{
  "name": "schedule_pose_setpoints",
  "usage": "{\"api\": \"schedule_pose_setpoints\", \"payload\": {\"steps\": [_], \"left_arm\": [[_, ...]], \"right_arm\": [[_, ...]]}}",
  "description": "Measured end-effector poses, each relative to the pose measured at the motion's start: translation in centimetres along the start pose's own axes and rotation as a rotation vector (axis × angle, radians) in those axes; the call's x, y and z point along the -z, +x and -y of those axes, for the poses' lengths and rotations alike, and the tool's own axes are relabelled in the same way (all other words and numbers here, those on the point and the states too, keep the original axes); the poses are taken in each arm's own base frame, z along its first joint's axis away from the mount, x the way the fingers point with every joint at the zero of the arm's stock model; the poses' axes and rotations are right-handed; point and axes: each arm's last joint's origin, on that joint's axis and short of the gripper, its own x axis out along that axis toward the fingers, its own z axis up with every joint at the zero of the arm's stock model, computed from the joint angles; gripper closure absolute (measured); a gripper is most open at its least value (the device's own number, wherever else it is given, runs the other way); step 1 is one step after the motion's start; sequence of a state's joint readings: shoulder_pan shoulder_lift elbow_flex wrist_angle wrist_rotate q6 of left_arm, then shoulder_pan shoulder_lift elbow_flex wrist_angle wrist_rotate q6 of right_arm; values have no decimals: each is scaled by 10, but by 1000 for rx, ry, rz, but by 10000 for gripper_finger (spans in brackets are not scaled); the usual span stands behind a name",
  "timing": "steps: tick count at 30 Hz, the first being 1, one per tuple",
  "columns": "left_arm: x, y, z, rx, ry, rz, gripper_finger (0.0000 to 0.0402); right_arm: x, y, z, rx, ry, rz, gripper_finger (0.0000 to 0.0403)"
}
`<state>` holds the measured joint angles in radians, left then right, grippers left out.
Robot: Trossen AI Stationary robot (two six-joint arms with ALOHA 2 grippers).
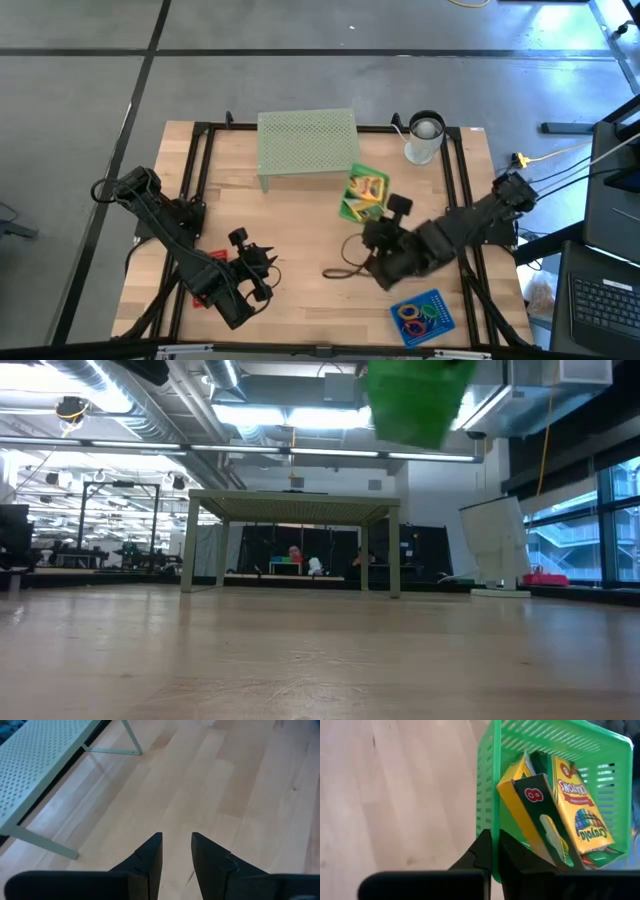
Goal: Pick & Place Office Desk Supplies
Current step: Put the green bin on the shelf
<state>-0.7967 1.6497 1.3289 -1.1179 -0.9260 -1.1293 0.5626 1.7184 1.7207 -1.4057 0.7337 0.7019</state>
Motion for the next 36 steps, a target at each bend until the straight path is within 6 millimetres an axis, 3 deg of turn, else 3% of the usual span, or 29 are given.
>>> {"api": "schedule_pose_setpoints", "payload": {"steps": [8,17,26,36], "left_arm": [[-1,0,0,-11,34,21,304],[-1,0,0,-12,124,21,304],[-2,0,-1,-32,131,57,304],[-2,0,-1,-39,173,65,304]], "right_arm": [[-39,50,45,-45,-122,-51,392],[-61,95,96,-87,-356,-71,388],[-63,131,136,-110,-332,-146,385],[-62,156,172,-132,-309,-170,383]]}}
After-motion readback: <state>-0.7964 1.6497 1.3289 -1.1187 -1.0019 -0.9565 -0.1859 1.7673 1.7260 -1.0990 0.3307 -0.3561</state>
